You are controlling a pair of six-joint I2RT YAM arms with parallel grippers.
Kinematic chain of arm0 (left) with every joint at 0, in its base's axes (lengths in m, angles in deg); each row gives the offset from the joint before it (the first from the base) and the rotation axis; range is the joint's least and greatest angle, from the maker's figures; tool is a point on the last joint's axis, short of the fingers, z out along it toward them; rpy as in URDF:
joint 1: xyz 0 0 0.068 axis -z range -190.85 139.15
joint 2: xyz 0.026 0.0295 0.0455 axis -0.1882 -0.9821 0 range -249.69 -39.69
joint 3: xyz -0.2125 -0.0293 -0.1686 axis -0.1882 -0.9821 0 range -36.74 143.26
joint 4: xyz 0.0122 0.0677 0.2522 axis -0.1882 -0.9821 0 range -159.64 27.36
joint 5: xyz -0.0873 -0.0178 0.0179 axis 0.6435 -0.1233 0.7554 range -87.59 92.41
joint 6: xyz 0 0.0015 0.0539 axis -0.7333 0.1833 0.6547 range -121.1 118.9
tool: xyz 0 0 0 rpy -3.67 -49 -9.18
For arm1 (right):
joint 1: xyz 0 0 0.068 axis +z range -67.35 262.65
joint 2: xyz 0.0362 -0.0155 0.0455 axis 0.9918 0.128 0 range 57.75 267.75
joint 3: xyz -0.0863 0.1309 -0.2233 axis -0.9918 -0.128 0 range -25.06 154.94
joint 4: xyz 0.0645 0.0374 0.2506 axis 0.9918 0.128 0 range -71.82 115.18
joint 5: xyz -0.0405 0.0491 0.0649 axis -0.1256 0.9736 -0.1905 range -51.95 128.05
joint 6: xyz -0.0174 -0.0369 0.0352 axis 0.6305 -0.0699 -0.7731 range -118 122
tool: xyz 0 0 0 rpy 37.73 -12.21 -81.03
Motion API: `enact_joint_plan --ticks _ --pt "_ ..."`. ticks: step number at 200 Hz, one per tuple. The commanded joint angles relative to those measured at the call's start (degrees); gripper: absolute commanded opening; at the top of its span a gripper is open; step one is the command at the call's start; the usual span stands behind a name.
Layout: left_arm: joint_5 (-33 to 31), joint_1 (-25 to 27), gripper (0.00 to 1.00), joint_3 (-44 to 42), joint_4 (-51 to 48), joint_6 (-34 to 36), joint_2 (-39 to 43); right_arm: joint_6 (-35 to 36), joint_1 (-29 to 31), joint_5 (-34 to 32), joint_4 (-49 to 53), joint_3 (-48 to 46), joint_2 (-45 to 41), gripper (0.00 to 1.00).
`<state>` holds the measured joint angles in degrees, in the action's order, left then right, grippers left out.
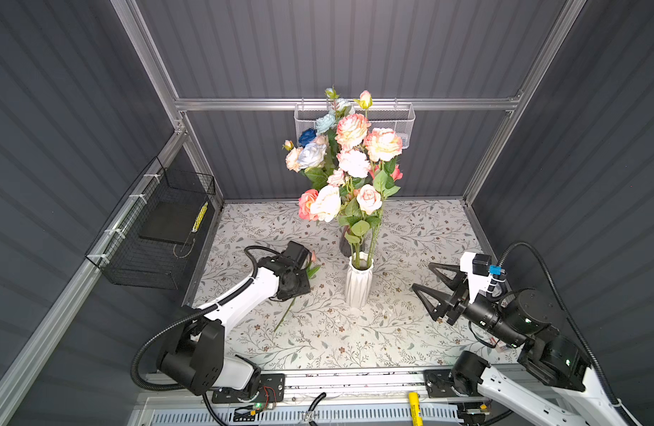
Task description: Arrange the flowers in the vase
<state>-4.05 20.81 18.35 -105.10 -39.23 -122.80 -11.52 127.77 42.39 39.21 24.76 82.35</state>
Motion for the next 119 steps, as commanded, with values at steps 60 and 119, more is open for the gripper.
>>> enact_joint_plan --ticks 60,119 --pt "-11.16 1.65 0.51 2.51 -3.11 8.01 -9.29 -0.46 -0.21 -0.06 -0.4 -0.07 -1.31 0.87" --pt "-10.31 1.3 0.53 4.09 -1.14 9.21 -16.64 -0.1 -0.15 -0.63 -0.3 -0.23 -1.35 0.87"
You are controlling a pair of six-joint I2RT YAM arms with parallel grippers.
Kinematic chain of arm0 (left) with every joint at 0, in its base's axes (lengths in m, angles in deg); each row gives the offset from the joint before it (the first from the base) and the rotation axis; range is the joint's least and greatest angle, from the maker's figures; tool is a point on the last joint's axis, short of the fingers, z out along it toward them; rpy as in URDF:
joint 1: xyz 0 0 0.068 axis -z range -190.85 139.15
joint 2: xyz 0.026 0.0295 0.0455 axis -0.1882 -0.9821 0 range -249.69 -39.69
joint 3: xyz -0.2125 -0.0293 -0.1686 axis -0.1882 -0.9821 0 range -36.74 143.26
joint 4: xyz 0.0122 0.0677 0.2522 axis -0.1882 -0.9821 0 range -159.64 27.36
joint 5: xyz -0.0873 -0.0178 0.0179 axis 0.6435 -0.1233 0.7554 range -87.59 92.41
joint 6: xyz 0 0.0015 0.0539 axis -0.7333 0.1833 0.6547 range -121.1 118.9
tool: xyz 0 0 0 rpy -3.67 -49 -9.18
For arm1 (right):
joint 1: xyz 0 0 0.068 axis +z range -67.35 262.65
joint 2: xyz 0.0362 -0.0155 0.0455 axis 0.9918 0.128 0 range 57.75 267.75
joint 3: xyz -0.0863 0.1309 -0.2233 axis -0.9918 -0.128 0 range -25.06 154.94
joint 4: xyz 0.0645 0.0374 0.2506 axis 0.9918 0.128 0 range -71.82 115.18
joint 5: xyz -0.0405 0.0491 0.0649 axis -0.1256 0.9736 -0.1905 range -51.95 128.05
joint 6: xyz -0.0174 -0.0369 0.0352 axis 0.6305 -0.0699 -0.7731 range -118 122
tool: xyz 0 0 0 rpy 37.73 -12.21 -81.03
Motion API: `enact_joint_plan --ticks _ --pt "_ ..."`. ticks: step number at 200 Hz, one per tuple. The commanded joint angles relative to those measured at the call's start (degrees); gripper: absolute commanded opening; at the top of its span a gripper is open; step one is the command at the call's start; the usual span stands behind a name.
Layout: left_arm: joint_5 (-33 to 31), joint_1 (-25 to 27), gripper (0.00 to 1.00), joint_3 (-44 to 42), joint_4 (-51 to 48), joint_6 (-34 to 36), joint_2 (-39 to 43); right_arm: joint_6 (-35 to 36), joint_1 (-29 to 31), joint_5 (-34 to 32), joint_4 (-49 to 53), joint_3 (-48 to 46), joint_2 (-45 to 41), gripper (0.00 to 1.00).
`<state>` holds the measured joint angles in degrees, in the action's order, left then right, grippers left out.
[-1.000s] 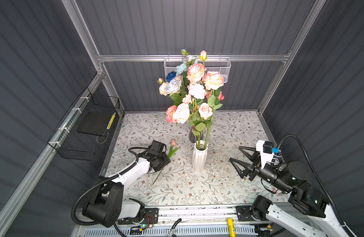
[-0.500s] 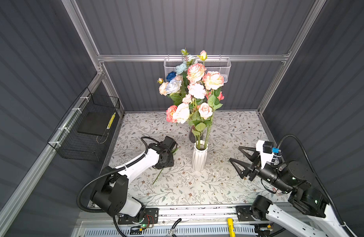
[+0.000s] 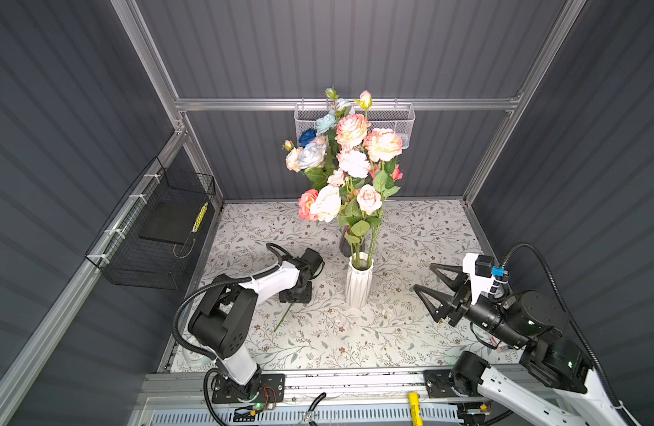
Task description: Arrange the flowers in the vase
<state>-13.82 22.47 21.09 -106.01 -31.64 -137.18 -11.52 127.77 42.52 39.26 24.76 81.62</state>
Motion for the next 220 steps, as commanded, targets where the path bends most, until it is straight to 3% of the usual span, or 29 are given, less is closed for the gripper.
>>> enact_joint_plan --ticks 1,26,62,107,155,220 --pt "-0.51 -0.36 0.53 1.34 -0.22 1.63 -2.35 -0.1 -0.18 -0.77 -0.34 -0.24 -0.65 0.87" --pt "2.35 -0.6 0.49 0.0 0.66 1.79 -3.01 0.13 -0.21 -1.28 -0.09 -0.38 -0.68 0.87" --pt "8.9 -1.59 0.25 -2.49 0.4 1.36 -0.89 0.03 -0.21 -1.21 -0.46 -0.3 -0.41 0.87" --pt "16.49 -1.6 0.05 -4.24 1.97 -2.46 1.6 -0.04 -0.23 -1.13 -0.69 0.01 0.13 0.87" --pt "16.15 -1.9 0.0 -5.61 2.99 -4.85 4.15 -0.6 -0.22 -0.8 -1.21 -0.03 0.44 0.87" --pt "8.82 -1.91 0.0 -5.75 4.22 -7.76 18.71 -0.98 -0.21 -0.58 -0.52 1.34 1.42 0.88"
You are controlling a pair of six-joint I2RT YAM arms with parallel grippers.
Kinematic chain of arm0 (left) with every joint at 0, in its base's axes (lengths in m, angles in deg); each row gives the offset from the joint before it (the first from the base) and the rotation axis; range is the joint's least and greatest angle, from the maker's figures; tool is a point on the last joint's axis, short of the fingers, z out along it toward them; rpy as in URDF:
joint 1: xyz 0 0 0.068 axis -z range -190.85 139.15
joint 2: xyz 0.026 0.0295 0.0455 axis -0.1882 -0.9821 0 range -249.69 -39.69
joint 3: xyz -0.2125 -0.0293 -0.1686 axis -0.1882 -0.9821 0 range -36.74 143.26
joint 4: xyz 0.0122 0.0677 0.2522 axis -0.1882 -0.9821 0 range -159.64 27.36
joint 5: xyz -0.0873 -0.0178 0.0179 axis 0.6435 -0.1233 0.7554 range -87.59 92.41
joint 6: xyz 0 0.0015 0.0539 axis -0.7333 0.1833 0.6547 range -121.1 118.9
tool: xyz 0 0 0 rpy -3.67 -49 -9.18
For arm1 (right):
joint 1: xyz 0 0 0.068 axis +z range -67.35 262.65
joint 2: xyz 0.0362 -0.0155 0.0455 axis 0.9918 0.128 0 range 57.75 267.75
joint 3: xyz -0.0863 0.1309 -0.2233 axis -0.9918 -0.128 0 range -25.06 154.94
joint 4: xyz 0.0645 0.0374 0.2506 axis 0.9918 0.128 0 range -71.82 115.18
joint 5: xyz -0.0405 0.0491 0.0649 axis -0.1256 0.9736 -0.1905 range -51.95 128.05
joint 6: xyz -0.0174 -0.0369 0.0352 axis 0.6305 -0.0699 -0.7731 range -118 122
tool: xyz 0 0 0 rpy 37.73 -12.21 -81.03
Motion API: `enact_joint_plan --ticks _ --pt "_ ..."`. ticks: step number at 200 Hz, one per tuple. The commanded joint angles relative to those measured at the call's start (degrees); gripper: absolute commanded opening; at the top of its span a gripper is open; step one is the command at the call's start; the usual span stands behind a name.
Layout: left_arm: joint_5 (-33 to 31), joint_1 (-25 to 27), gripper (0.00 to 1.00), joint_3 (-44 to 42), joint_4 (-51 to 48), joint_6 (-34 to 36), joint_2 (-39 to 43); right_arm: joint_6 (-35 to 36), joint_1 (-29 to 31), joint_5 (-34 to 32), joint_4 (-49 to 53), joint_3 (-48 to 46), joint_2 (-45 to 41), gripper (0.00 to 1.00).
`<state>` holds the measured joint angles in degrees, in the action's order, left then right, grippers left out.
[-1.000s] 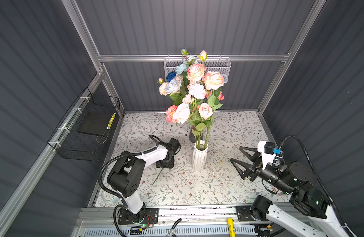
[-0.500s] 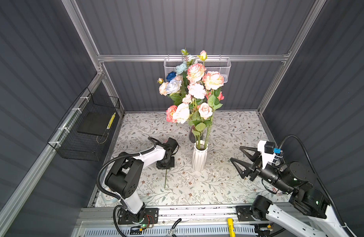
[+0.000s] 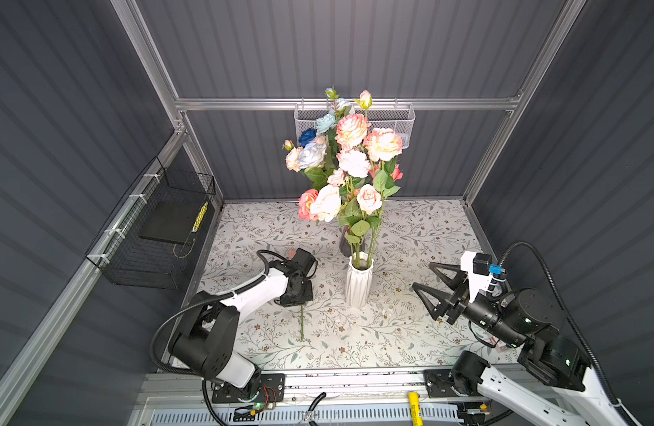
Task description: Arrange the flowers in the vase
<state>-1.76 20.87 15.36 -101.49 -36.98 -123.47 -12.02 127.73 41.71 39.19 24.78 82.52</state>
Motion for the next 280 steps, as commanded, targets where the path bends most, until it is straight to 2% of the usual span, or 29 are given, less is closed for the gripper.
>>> enact_joint_plan --ticks 1,48,102,119,134,146,168,182,208,242,280 --pt "-3.28 -0.29 0.0 -0.04 -0.24 -2.52 5.33 -0.44 -0.17 0.22 -0.45 1.36 0.57 0.88" --pt "-8.03 -0.29 0.0 0.42 -2.52 -3.58 18.53 -1.41 -0.17 2.01 -1.36 2.88 1.84 0.89" --pt "-6.94 -0.26 0.0 8.24 -5.0 -0.17 34.28 -2.33 -0.17 14.24 -6.34 4.1 6.09 0.91" --pt "-2.62 -0.29 0.0 10.45 -2.78 2.9 37.97 -2.17 -0.17 19.92 -6.33 6.92 10.27 0.86" --pt "1.5 -0.31 0.0 13.05 -1.45 5.65 39.71 -1.86 0.83 22.41 -6.09 9.85 14.93 0.81" --pt "4.0 -0.26 0.0 15.11 -1.19 7.73 41.03 -0.69 3.86 20.74 -6.08 11.68 18.33 0.8" --pt "7.74 -0.27 0.0 17.45 -0.7 11.06 44.2 3.36 12.04 13.09 -5.21 15.98 24.36 0.81" --pt "10.25 -0.26 0.0 19.11 -1.23 12.77 45.57 4.38 15.14 12.27 -5.68 18.77 28.23 0.82" --pt "17.97 -0.26 0.0 19.41 0.76 14.64 47.69 4.74 17.76 13.73 -7.79 24.34 35.42 0.82" --pt "32.68 -0.26 0.0 15.31 9.19 14.25 48.74 5.31 20.02 14.61 -10.11 31.94 44.33 0.82" --pt "40.16 -0.27 0.0 14.71 11.35 14.69 46.62 3.37 20.14 14.7 -13.09 38.34 50.27 0.8"
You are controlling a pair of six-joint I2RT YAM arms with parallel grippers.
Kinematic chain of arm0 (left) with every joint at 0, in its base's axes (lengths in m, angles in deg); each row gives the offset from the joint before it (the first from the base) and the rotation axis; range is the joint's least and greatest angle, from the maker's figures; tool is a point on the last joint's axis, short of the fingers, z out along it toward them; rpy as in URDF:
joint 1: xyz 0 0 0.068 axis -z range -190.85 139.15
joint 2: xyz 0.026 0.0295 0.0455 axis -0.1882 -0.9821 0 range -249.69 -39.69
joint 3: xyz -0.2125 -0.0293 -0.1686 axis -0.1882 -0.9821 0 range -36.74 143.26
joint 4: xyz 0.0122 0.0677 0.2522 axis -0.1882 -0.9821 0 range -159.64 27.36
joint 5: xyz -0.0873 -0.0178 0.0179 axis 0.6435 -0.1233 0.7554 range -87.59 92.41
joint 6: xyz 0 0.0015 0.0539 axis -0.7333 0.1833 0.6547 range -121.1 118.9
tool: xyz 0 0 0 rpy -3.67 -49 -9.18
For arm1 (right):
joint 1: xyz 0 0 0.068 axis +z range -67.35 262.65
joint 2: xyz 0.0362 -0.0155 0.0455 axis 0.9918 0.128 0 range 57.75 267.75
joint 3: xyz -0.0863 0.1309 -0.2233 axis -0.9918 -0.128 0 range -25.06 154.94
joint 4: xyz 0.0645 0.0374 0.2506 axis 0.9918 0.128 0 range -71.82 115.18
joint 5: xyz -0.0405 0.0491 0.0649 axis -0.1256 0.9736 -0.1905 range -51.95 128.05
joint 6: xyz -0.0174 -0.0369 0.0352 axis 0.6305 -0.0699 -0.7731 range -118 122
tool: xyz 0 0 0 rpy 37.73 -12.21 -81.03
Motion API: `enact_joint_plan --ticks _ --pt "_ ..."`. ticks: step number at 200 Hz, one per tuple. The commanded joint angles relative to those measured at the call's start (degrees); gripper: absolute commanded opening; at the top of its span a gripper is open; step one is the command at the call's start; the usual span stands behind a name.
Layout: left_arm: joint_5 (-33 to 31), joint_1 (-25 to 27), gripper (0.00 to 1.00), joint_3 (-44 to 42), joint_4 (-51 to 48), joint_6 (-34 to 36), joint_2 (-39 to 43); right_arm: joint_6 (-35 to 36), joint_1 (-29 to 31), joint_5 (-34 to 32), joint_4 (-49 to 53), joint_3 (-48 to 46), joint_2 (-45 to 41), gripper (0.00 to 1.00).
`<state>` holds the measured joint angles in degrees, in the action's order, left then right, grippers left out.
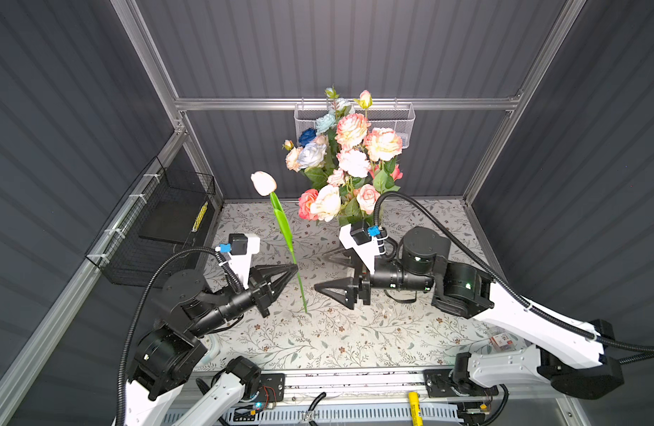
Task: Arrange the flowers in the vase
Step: 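Grasp the tulip stem with the right gripper while the left holds it, then carry the tulip over the white vase with the right gripper while the left releases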
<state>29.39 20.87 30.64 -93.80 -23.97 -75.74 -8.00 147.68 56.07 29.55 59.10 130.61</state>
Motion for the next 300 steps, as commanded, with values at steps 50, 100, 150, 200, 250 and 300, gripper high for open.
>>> enact_joint_plan --ticks 50,100,150,200,250,300 --pt "11.47 -0.26 0.0 -1.23 4.9 1.34 -2.0 -1.6 0.11 -1.2 -1.54 8.89 5.71 0.68" --pt "12.09 -0.26 0.0 -1.75 6.25 -0.09 -3.23 -1.77 0.09 -0.44 -1.26 8.73 5.68 0.17" --pt "6.08 -0.3 0.98 -3.01 7.77 -2.26 -2.34 -0.73 -0.75 -6.19 -4.82 -0.3 -3.07 0.02" --pt "-13.11 -0.27 1.0 -7.26 5.63 -1.45 3.65 8.22 -2.35 -18.04 -13.44 -16.47 -19.73 0.03" --pt "-18.72 -0.27 1.0 -12.22 6.5 -3.8 6.85 16.85 -8.08 -22.26 -33.44 -29.71 -23.99 0.03" --pt "-18.63 -0.33 1.0 -13.97 7.53 -5.1 6.41 14.5 -14.39 -19.73 -48.46 -37.52 -21.66 0.03"
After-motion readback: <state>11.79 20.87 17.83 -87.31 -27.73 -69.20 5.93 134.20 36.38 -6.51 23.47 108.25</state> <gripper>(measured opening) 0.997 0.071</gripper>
